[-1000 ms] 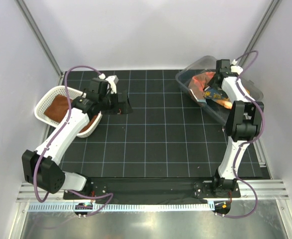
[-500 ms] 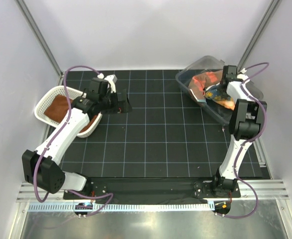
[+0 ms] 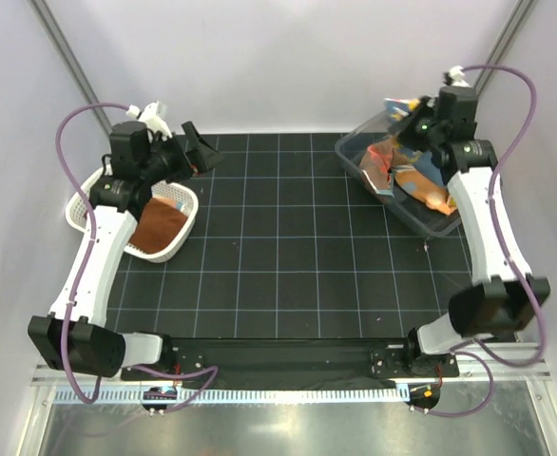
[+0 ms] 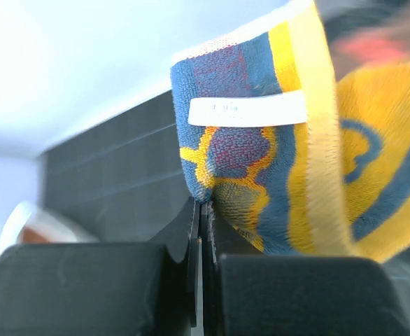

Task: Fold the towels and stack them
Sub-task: Grab crumpled towel, then move the towel to the center of the board, then flatten out the crumpled towel

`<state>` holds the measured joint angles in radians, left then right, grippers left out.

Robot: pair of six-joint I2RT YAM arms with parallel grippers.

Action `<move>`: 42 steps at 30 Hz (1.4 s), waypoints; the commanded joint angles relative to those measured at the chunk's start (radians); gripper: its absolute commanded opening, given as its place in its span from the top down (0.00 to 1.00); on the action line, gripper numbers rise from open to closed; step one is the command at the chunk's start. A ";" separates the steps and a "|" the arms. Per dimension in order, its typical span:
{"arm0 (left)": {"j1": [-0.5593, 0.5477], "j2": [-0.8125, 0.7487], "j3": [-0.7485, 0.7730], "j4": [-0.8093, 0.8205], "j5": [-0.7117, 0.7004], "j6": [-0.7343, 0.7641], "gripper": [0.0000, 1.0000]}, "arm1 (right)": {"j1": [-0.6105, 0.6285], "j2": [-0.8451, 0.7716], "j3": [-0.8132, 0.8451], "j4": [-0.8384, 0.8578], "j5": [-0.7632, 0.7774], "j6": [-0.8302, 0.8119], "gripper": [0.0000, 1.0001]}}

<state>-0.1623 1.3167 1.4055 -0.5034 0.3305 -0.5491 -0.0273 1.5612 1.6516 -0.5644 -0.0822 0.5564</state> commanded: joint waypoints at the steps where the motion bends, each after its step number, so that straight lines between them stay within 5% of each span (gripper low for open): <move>1: 0.023 -0.046 0.000 0.016 0.116 -0.008 0.01 | 0.180 -0.131 0.017 -0.107 -0.097 -0.082 0.99; 3: 0.020 -0.079 -0.023 -0.026 0.047 0.020 0.00 | 0.311 -0.171 -0.022 -0.143 -0.050 -0.060 0.99; 8: 0.021 -0.126 -0.141 -0.118 -0.018 0.058 0.03 | 0.460 -0.378 -0.516 0.073 -0.086 0.026 0.99; 15: -0.068 -0.183 -0.295 -0.136 -0.069 0.098 0.08 | 0.621 -0.389 -0.930 0.281 -0.149 0.073 0.93; 23: -0.293 -0.117 -0.448 0.089 -0.071 -0.015 0.11 | 0.679 -0.417 -0.877 0.034 -0.124 -0.015 0.58; 28: -0.432 0.095 -0.412 0.226 -0.108 0.008 0.11 | 0.678 -0.527 -0.826 -0.078 0.163 0.043 0.40; 33: -0.546 0.311 -0.249 0.328 -0.052 0.172 0.16 | 0.678 -0.612 -0.828 -0.100 0.295 0.085 0.43; 42: -0.560 0.622 0.024 0.336 0.208 0.324 0.26 | 0.678 -0.728 -0.920 -0.037 0.272 0.109 0.47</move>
<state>-0.7296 1.9026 1.3666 -0.2157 0.4095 -0.3050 0.6502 0.8673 0.7494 -0.6331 0.1726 0.6437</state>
